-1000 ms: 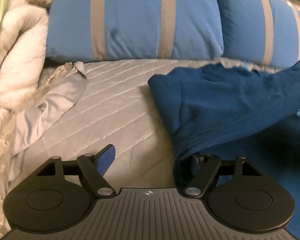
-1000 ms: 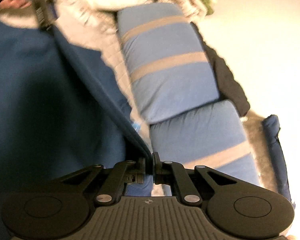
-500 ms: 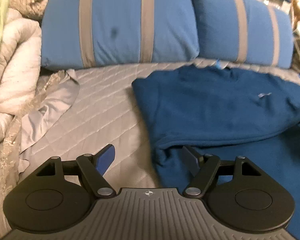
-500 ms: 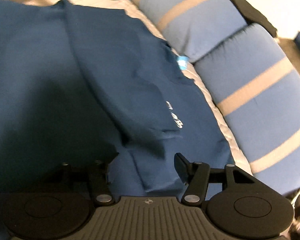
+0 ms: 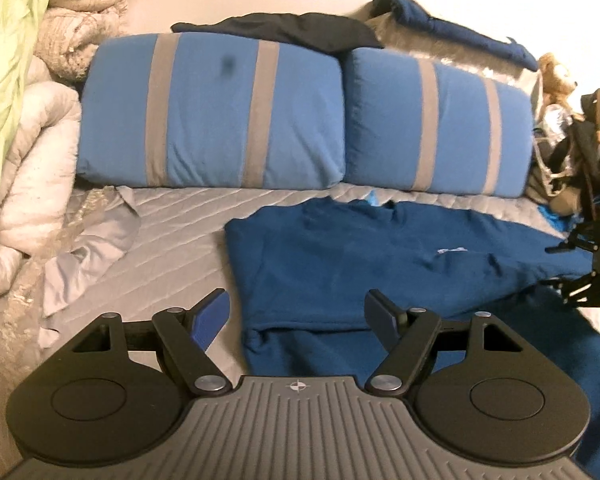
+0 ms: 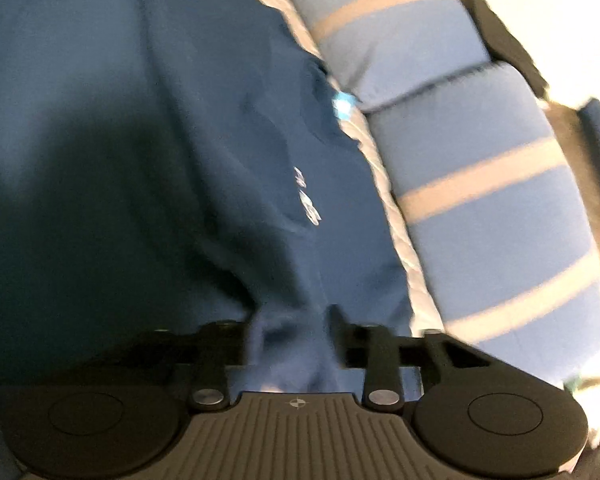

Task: Fold clothes
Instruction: 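Open the right tool to release the folded side and lift away, then move the right tool to the sleeve cuff by the cable pile and grasp it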

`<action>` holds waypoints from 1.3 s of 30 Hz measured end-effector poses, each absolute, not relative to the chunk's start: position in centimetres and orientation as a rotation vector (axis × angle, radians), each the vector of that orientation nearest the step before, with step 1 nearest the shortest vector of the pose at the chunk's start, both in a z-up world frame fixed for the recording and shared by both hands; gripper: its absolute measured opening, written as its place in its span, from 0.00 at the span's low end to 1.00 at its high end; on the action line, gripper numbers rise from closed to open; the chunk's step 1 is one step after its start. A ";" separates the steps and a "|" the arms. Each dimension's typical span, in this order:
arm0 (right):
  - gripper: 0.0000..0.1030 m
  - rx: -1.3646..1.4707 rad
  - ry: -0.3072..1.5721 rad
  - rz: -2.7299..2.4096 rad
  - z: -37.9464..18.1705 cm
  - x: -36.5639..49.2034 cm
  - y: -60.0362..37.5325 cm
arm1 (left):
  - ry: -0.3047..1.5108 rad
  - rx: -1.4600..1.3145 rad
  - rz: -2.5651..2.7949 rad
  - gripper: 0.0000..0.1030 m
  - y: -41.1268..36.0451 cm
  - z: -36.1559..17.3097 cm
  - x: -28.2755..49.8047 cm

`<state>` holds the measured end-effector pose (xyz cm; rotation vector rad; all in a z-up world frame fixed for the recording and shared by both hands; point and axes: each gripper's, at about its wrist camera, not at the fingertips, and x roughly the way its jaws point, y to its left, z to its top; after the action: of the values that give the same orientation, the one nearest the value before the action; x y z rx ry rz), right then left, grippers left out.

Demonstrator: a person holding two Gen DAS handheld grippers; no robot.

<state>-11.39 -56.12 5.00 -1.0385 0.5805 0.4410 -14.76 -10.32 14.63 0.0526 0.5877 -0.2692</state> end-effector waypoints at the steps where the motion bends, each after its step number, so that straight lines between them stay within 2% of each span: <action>1: 0.61 -0.991 0.582 0.425 5.4 -11.7 -56.9 | 0.590 0.048 -0.278 0.72 -10.6 14.5 -14.9; 3: 0.79 -0.862 0.587 0.393 6.6 -12.3 -58.8 | 0.607 0.035 -0.289 0.72 -11.2 14.0 -15.1; 6: 0.97 -0.679 0.574 0.314 8.4 -13.3 -61.5 | 0.637 0.018 -0.312 0.72 -12.3 13.0 -15.0; 12: 1.00 -0.395 0.574 0.172 10.4 -14.9 -66.5 | 0.638 0.008 -0.359 0.72 -14.7 10.6 -15.1; 19: 1.00 -0.213 0.560 0.062 10.3 -17.4 -72.2 | 0.667 0.059 -0.413 0.72 -17.2 8.7 -15.3; 22: 0.94 -0.185 0.585 0.034 9.8 -18.2 -74.6 | 0.680 0.100 -0.440 0.72 -18.1 8.0 -15.4; 27: 0.72 -0.103 0.613 -0.068 8.6 -19.0 -79.4 | 0.699 0.123 -0.475 0.72 -18.6 7.5 -15.4; 31: 0.64 0.130 0.592 -0.224 8.0 -19.4 -84.7 | 0.735 0.093 -0.496 0.72 -18.5 7.1 -14.9; 33: 0.58 0.264 0.577 -0.305 7.6 -19.6 -87.4 | 0.753 0.078 -0.506 0.72 -18.4 7.0 -14.6; 36: 0.52 0.418 0.554 -0.394 6.9 -19.6 -90.8 | 0.770 0.063 -0.515 0.72 -18.4 6.8 -14.3; 39: 0.52 0.537 0.529 -0.440 6.4 -19.5 -93.2 | 0.781 0.051 -0.516 0.72 -18.4 6.7 -14.1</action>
<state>-19.51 -93.16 6.44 0.5368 0.5291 -0.4402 -14.10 -18.36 6.73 0.0506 0.7811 -0.5162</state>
